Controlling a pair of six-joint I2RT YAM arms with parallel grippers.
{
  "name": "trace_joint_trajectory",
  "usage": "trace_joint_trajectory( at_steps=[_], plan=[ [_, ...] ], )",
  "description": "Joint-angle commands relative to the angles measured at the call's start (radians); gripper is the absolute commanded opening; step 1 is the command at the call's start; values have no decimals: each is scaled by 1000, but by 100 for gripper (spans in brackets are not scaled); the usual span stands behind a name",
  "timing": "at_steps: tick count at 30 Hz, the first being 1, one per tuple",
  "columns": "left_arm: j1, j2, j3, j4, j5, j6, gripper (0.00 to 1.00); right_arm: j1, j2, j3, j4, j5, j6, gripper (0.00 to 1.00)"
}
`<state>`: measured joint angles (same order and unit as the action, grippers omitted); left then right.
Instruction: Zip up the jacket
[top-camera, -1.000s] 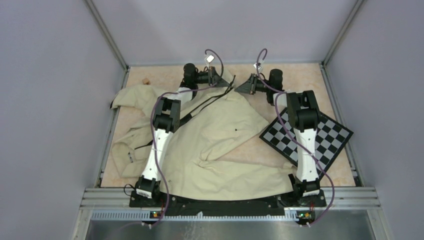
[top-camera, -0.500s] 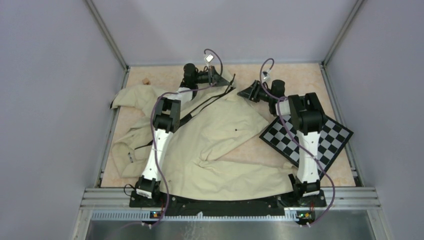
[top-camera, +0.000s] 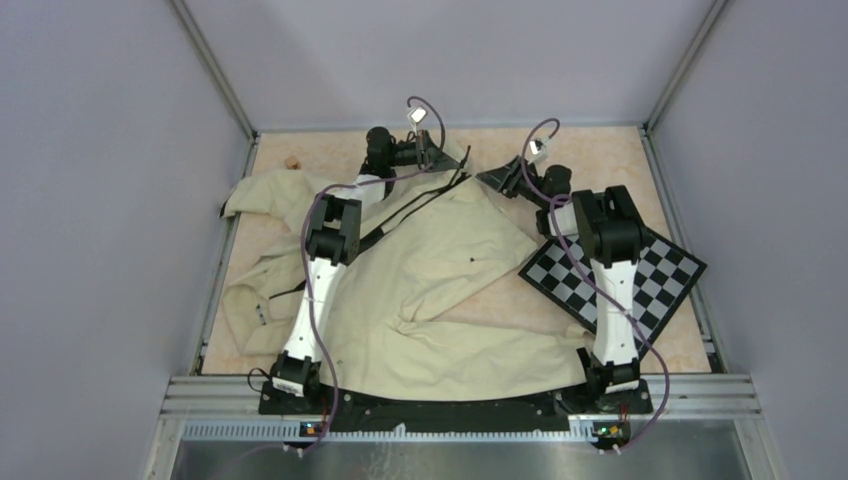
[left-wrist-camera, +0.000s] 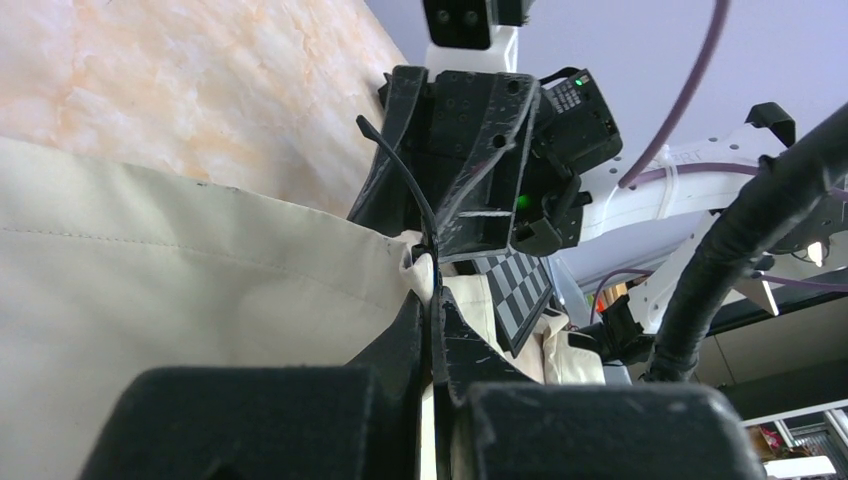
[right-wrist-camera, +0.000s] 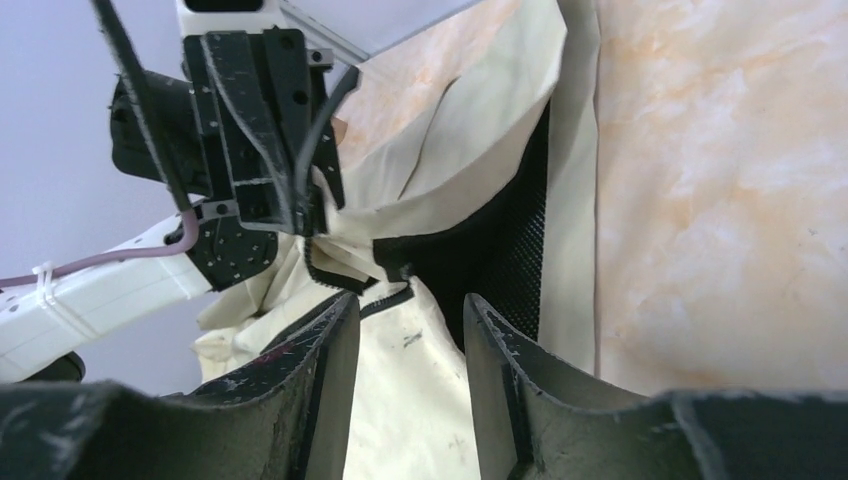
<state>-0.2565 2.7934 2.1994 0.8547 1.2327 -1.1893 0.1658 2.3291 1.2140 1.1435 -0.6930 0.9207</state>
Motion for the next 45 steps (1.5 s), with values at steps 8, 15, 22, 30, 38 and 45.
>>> trace_joint_trajectory(
  at_steps=[8, 15, 22, 30, 38, 45],
  plan=[
    [2, 9, 13, 66, -1, -10, 0, 18, 57, 70, 15, -3, -5, 42],
    [0, 11, 14, 63, -3, -9, 0, 26, 86, 108, 1, -38, 4, 36],
    [0, 13, 19, 52, -3, 0, 0, 27, 96, 119, 8, -55, 12, 32],
    [-3, 18, 25, 42, -1, 3, 0, 29, 123, 151, 58, -82, 50, 14],
    [-3, 23, 41, 11, 49, 39, 0, 18, 76, 167, 76, -242, 59, 0],
    [-3, 24, 48, 31, 102, 45, 0, 2, 36, 171, -76, -369, -65, 0]
  ],
)
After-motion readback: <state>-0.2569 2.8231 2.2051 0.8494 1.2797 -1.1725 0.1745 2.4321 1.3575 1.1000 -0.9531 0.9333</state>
